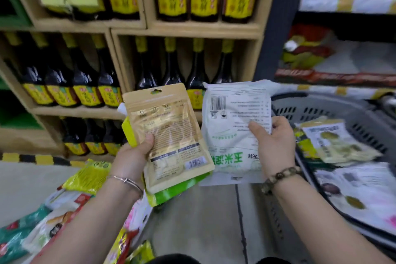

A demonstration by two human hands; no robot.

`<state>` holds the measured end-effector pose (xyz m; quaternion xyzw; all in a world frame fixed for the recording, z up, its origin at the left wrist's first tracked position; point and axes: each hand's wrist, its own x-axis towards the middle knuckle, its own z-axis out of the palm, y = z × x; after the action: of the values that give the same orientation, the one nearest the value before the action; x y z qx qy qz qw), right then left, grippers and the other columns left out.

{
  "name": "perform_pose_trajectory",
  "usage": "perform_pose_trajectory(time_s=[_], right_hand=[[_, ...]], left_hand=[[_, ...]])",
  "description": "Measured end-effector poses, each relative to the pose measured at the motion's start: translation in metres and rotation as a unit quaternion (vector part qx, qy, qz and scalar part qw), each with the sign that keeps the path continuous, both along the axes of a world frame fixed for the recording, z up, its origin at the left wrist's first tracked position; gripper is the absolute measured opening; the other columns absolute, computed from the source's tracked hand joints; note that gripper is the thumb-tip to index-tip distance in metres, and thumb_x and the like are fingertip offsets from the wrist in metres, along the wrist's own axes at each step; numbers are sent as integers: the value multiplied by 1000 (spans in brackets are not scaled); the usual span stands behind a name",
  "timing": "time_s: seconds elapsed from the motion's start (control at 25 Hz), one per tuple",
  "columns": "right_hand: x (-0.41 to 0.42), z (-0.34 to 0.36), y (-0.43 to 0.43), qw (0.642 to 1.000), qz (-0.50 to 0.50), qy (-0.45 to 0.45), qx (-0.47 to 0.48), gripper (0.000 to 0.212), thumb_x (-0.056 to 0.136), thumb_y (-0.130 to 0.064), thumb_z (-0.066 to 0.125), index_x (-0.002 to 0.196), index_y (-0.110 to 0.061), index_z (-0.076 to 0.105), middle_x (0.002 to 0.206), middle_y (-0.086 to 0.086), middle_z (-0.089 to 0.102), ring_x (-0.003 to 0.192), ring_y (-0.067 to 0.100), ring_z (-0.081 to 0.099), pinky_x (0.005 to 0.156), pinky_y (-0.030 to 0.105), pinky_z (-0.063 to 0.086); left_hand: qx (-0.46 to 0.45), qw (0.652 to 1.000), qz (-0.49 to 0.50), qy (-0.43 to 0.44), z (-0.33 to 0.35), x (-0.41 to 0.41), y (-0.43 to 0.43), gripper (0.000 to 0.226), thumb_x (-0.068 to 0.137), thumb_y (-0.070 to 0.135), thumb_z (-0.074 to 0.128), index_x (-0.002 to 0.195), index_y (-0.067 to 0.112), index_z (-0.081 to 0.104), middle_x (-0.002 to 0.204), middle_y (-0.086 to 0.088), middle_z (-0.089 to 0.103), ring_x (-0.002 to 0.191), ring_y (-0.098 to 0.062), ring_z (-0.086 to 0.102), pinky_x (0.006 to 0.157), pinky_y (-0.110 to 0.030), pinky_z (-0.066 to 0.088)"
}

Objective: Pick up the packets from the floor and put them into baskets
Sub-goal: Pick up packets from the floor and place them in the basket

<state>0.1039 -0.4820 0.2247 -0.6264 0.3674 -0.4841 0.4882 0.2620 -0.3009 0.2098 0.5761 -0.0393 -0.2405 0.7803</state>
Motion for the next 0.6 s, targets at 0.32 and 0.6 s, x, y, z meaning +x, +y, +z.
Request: perform_pose_trajectory(time_s=[0.32,0.6], right_hand=[[-105,67,-39,995,-73,23,-63,20,84,-20,67,76,-18,49,76,-4,61,63,4,57,51,21,40],[-195,81,-83,983,-151,63,-87,18,83,-17,68,77,-17,51,80,-2,62,68,9,58,53,25,38]], left_hand=[[-33,994,-102,-23,73,-85,-78,11,91,10,56,84,10,63,58,4,69,48,-10,65,40,-20,49],[-2,981,-194,-4,94,-163,-155,11,93,8,54,82,10,59,77,-9,63,61,-22,61,53,-26,52]])
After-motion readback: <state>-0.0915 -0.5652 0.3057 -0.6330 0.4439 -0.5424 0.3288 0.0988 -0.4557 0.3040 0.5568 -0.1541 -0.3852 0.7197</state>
